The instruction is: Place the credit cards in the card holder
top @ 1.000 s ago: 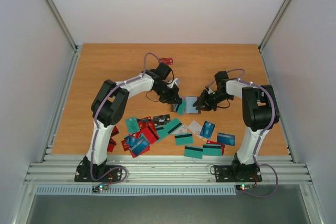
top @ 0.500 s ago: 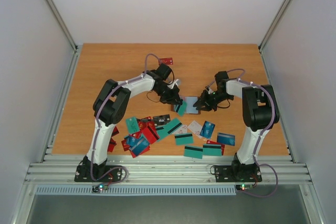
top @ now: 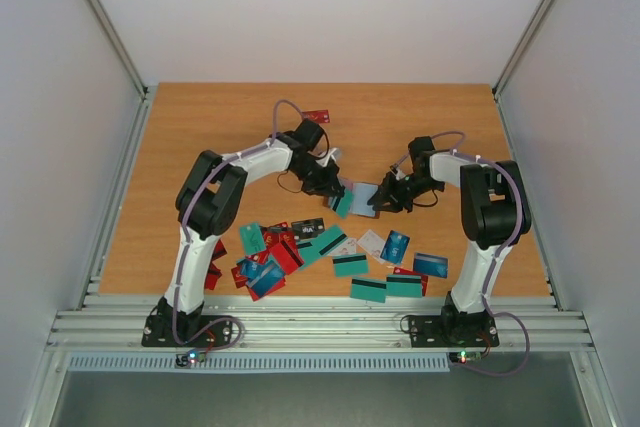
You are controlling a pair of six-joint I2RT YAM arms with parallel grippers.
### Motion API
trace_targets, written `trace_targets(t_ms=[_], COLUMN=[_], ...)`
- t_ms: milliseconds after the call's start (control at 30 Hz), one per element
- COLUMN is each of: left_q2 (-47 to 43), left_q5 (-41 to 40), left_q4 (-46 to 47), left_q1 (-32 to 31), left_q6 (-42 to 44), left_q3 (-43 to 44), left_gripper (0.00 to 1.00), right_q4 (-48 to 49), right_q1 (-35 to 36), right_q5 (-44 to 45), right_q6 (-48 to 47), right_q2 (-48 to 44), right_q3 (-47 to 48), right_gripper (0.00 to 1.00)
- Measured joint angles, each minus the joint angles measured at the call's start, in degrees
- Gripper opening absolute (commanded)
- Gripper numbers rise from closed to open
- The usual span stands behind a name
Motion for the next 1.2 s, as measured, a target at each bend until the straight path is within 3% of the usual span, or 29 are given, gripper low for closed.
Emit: trace_targets(t_ms=[1200], left_q2=[3.7], left_q5=[7.4], left_q4=[3.9], left_q1=[0.9], left_q6=[3.3], left_q3=[3.1], left_gripper=[0.0], right_q4=[-2.1], right_q1=[-0.3], right_q5=[-1.9], right_q6=[-1.9], right_q2=[2.3], right_q3=[1.8], right_gripper=[0.2])
